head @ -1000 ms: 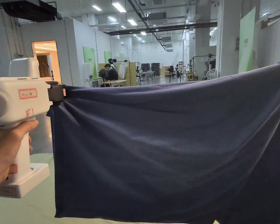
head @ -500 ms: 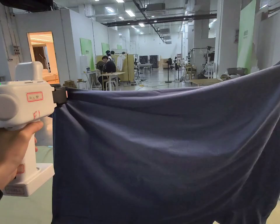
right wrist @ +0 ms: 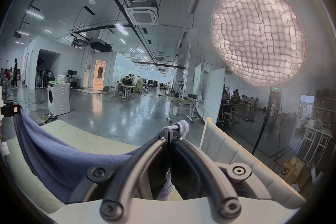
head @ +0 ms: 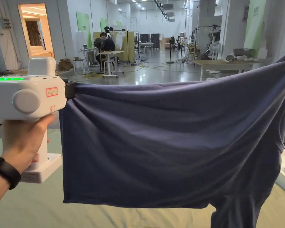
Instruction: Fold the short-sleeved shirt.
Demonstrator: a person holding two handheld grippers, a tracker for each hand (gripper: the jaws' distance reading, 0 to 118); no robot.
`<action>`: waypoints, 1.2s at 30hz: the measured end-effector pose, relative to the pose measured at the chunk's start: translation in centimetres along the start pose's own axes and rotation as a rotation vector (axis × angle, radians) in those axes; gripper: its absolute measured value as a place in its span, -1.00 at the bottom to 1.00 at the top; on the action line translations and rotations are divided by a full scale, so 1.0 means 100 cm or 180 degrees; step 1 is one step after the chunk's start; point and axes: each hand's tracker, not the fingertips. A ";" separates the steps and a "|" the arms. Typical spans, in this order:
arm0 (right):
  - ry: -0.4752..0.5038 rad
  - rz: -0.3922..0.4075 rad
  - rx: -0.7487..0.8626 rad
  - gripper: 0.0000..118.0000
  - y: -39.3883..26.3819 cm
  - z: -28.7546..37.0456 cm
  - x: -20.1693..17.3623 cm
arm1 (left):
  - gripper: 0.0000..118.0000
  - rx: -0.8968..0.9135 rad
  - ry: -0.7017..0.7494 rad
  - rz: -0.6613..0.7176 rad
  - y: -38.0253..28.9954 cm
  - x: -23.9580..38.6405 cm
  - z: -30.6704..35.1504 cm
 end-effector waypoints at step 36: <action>0.0225 -0.0556 -0.1691 -0.99 -0.390 0.074 0.009 | -0.81 -0.1797 -0.0613 0.0947 -0.361 -0.013 0.048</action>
